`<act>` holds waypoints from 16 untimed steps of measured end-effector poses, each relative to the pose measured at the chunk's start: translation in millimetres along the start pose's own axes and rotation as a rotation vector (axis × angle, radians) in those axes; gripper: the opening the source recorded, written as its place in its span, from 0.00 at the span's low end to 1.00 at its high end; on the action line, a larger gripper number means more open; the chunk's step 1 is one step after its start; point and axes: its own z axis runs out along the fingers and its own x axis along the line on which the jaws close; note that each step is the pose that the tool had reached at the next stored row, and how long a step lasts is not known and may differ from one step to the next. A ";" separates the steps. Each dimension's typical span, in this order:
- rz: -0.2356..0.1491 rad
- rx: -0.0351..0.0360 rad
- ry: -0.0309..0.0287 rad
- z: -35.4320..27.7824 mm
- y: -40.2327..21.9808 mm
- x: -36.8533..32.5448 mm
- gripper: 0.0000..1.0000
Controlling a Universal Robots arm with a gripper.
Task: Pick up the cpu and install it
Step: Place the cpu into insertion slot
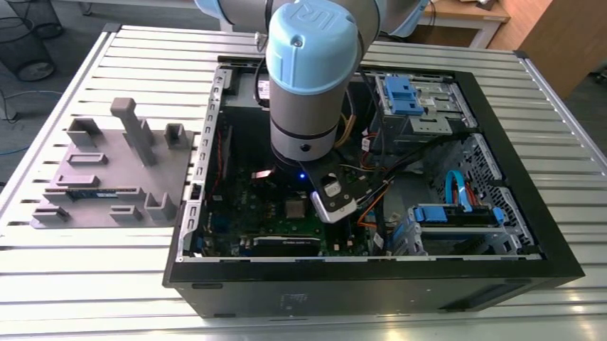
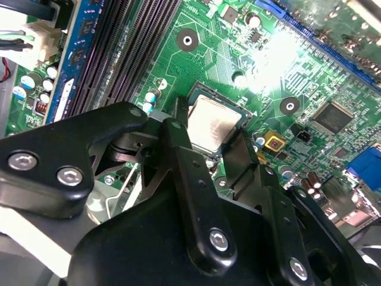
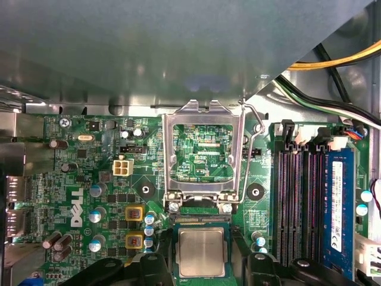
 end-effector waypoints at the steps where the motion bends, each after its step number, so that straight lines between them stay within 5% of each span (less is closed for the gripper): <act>1: 0.000 -0.0001 0.0000 0.1 0.0 0.0 0.48; 16: 0.001 -0.0001 -0.0001 0.1 0.0 0.0 0.48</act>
